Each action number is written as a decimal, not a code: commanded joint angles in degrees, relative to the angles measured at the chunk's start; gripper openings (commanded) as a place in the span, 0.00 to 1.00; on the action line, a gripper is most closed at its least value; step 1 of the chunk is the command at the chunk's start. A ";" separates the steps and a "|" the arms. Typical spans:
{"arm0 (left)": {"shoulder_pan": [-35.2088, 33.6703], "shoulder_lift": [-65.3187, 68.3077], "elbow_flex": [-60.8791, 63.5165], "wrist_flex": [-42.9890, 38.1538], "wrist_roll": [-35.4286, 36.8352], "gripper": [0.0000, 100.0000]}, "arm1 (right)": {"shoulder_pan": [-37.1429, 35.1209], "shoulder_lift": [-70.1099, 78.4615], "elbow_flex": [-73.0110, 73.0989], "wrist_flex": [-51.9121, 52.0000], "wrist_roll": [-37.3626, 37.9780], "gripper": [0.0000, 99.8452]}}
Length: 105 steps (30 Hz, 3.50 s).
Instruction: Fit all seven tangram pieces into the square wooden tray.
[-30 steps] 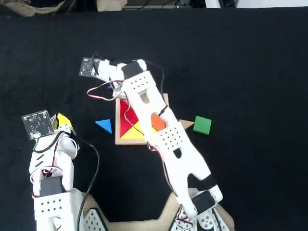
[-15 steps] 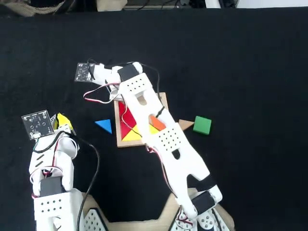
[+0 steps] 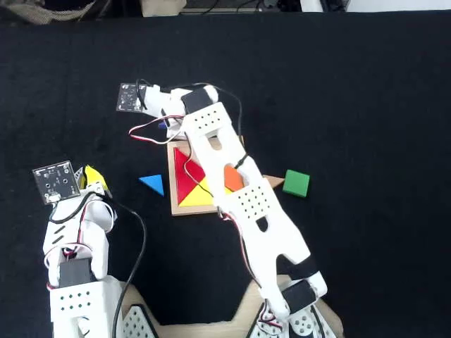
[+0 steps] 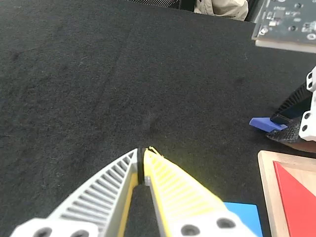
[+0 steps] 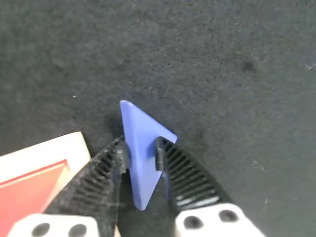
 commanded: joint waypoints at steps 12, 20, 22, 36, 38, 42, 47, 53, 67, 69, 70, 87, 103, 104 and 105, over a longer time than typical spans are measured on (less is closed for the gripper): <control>0.66 -0.44 -0.92 -1.14 0.62 0.03 | 3.25 -4.35 -15.60 13.89 -0.79 0.01; 0.66 -0.44 -0.92 -1.14 0.53 0.03 | 5.36 -12.35 -15.52 20.40 -3.96 0.01; 0.66 -0.44 -0.84 -1.14 0.53 0.03 | 5.98 -15.08 -15.43 21.54 -5.36 0.01; 0.66 -0.44 -0.75 -1.14 -1.67 0.03 | 9.14 -48.57 28.70 21.54 -16.97 0.01; 0.75 -0.44 -0.75 -1.14 -1.67 0.03 | 8.62 -55.08 38.90 20.57 -17.05 0.01; 0.75 -0.44 -0.75 -1.14 -1.67 0.03 | 8.88 -60.79 55.16 14.33 -20.04 0.01; 0.75 -0.44 -0.75 -0.97 -1.67 0.03 | 9.58 -58.59 64.04 6.68 -21.98 0.01; 0.75 -0.44 -0.66 -1.05 -1.67 0.03 | 10.11 -53.41 65.01 0.53 -22.15 0.01; 0.75 -0.44 -0.66 -1.05 -1.67 0.03 | 14.77 -47.34 61.58 -2.02 -19.52 0.01; 0.75 -0.44 -0.66 -1.05 -1.67 0.03 | 15.65 -46.73 61.32 -2.02 -18.90 0.01; 0.75 -0.44 -0.66 -1.05 -1.67 0.03 | 15.82 -46.46 61.32 -2.02 -18.20 0.01; 2.15 -0.44 -0.66 -1.05 -1.85 0.03 | 11.60 -45.76 61.85 -2.81 -18.29 0.01; 2.15 -0.44 -0.66 -1.05 -1.85 0.03 | 6.77 -45.93 61.23 2.37 -18.20 0.12; 2.15 -0.44 -0.66 -1.05 -1.85 0.03 | 6.51 -45.93 61.23 2.20 -18.02 0.12; 2.15 -0.44 -0.66 -1.05 -1.85 0.03 | 6.51 -45.93 61.23 1.67 -17.85 0.12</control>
